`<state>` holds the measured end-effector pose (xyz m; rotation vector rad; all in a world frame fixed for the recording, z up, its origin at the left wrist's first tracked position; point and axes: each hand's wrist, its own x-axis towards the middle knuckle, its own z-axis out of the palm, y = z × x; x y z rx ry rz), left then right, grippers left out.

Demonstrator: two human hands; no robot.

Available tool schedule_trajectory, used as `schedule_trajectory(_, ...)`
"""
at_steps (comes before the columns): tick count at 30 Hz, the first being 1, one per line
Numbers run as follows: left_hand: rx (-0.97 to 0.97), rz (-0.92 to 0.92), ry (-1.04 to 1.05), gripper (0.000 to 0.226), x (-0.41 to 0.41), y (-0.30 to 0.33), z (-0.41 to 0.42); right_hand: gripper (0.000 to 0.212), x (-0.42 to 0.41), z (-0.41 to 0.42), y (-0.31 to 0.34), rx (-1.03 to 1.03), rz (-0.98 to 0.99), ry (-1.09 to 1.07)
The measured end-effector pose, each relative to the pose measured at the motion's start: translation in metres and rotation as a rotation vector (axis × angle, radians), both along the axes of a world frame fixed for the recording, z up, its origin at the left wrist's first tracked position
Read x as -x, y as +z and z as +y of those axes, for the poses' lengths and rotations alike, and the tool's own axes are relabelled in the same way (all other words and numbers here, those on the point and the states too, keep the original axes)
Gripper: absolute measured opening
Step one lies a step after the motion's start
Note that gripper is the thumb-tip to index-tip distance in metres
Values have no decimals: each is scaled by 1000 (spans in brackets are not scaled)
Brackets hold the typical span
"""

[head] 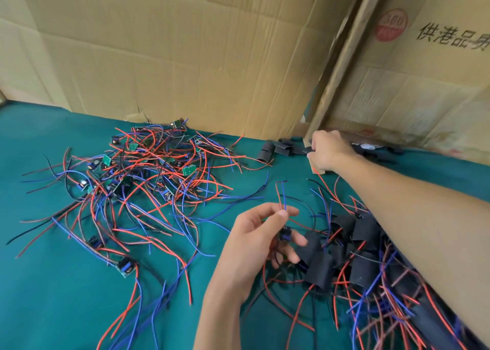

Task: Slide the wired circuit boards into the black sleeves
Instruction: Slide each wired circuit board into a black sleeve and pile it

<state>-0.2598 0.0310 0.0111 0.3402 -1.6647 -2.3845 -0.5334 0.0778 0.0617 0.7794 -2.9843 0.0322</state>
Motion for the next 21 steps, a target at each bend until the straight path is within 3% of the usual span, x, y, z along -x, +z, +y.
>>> schedule_trajectory(5, 18, 26, 28, 20, 0, -1, 0, 18, -16, 1, 13, -18, 102, 18)
schedule_trajectory(8, 36, 29, 44, 21, 1, 1, 1, 25, -31, 3, 27, 134, 31, 26)
schedule_trajectory(13, 72, 45, 55, 26, -1, 5, 3, 21, -65, 22, 45, 594, -123, 19)
schedule_trajectory(18, 118, 55, 54, 31, -4, 9, 5, 12, -100, 44, 54, 1296, -541, -133)
schedule_trajectory(21, 124, 60, 49, 31, -5, 10, 5, 12, -116, 49, 53, 1471, -582, -190)
